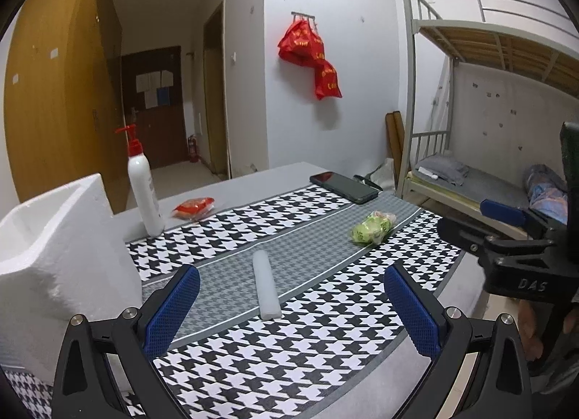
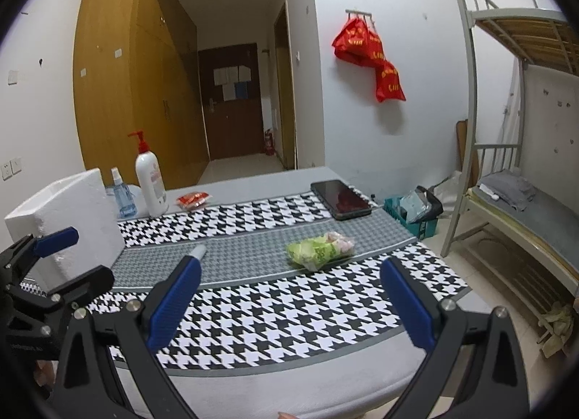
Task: Organize soft objects
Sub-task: 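Close the left tool on the white foam roll while the right tool nears the snack bag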
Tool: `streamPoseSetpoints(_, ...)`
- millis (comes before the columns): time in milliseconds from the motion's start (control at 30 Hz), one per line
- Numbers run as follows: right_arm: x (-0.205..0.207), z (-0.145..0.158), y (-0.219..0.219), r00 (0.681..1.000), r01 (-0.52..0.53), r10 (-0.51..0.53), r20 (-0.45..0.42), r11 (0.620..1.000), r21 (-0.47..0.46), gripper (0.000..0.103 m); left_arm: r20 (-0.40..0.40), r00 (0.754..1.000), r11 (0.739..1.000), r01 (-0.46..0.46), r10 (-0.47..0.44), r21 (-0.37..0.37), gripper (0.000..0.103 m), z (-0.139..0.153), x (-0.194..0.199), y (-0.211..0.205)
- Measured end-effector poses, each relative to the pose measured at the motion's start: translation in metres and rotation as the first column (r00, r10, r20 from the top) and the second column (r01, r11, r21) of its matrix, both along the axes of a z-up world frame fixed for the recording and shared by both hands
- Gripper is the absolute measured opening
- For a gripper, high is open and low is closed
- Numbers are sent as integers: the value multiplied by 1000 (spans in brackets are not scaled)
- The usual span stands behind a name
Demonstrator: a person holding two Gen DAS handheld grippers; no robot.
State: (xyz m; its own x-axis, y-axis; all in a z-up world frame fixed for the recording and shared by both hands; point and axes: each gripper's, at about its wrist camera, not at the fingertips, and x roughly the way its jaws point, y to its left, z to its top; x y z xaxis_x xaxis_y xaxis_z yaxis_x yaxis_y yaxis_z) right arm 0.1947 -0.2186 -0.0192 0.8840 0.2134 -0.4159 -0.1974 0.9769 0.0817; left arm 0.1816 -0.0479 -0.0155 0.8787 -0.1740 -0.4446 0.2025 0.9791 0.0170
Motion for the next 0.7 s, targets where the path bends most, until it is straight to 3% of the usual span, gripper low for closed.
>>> streamPoseSetpoints(700,57,-21,-3,991,-42,36,-132,998,-43,101,-174,982,998,-67,67,3,102,-30,64,-5)
